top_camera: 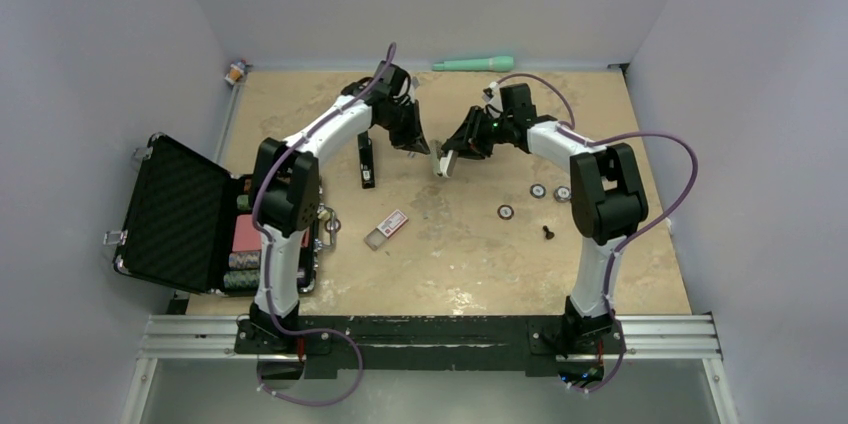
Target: Unload the staples from the stapler
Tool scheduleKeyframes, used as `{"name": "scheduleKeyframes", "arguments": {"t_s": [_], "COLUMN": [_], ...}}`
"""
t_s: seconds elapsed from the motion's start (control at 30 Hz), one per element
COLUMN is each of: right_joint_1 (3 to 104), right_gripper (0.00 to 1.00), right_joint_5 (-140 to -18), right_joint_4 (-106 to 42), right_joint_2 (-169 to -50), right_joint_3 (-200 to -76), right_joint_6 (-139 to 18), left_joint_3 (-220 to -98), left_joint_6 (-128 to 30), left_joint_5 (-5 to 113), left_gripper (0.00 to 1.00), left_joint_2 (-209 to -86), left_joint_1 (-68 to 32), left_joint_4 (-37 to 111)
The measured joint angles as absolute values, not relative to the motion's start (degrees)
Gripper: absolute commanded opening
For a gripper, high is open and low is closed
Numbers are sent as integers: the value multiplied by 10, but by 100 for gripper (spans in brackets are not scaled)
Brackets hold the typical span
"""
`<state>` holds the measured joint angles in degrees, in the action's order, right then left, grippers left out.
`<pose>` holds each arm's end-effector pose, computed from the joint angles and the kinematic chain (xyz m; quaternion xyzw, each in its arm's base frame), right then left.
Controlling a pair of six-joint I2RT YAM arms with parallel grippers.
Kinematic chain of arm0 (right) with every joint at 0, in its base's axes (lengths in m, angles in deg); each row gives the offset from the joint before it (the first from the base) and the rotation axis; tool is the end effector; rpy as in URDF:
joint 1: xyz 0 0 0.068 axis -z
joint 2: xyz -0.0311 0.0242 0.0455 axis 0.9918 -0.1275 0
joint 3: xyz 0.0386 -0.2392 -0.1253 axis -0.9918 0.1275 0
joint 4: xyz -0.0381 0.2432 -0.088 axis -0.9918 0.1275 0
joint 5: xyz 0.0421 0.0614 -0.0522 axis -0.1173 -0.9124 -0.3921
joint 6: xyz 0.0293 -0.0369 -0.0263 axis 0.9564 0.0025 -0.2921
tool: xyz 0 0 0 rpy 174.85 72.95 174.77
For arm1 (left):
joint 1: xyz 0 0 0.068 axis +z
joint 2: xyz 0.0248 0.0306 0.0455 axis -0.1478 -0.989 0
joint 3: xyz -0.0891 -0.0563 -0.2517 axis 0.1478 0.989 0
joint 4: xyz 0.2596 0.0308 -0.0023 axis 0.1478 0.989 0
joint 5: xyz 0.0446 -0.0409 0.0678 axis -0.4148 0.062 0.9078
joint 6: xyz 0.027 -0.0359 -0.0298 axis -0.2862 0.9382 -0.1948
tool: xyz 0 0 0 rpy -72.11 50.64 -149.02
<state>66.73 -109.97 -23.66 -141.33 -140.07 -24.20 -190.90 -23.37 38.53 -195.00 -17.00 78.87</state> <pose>0.4075 0.1395 0.1919 0.0811 0.8762 0.4444 0.1676 0.4179 -0.2152 0.2251 -0.0369 0.9420 -0.3085 0.1269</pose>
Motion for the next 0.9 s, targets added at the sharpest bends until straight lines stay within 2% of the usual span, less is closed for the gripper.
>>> {"name": "scheduleKeyframes", "arguments": {"t_s": [0.23, 0.27, 0.33, 0.43, 0.47, 0.57, 0.63, 0.8, 0.9], "right_joint_1": [670, 671, 671, 671, 671, 671, 671, 671, 671], "right_gripper": [0, 0, 0, 0, 0, 0, 0, 0, 0], "right_joint_5": [-1099, -1099, -1100, -1102, -1103, -1107, -1115, -1139, -1162], "right_joint_4": [-238, -238, -238, -238, -238, -237, -237, -238, -251], "right_joint_2": [-1413, -1413, -1413, -1411, -1409, -1394, -1377, -1327, -1299], "right_joint_3": [-1401, -1401, -1400, -1399, -1399, -1397, -1397, -1397, -1397], "right_joint_6": [-246, -246, -246, -247, -248, -249, -250, -249, -240], "left_joint_3": [-1856, -1846, -1812, -1762, -1752, -1729, -1721, -1712, -1707], "left_joint_6": [-261, -265, -273, -285, -290, -303, -312, -325, -328], "left_joint_5": [436, 442, 453, 463, 464, 464, 458, 425, 381], "left_gripper": [0, 6, 30, 56, 68, 86, 91, 93, 97], "left_joint_2": [-1880, -1867, -1830, -1771, -1755, -1701, -1672, -1605, -1566], "left_joint_1": [-169, -168, -166, -164, -163, -163, -162, -156, -148], "left_joint_4": [817, 819, 820, 820, 821, 821, 820, 820, 812]}}
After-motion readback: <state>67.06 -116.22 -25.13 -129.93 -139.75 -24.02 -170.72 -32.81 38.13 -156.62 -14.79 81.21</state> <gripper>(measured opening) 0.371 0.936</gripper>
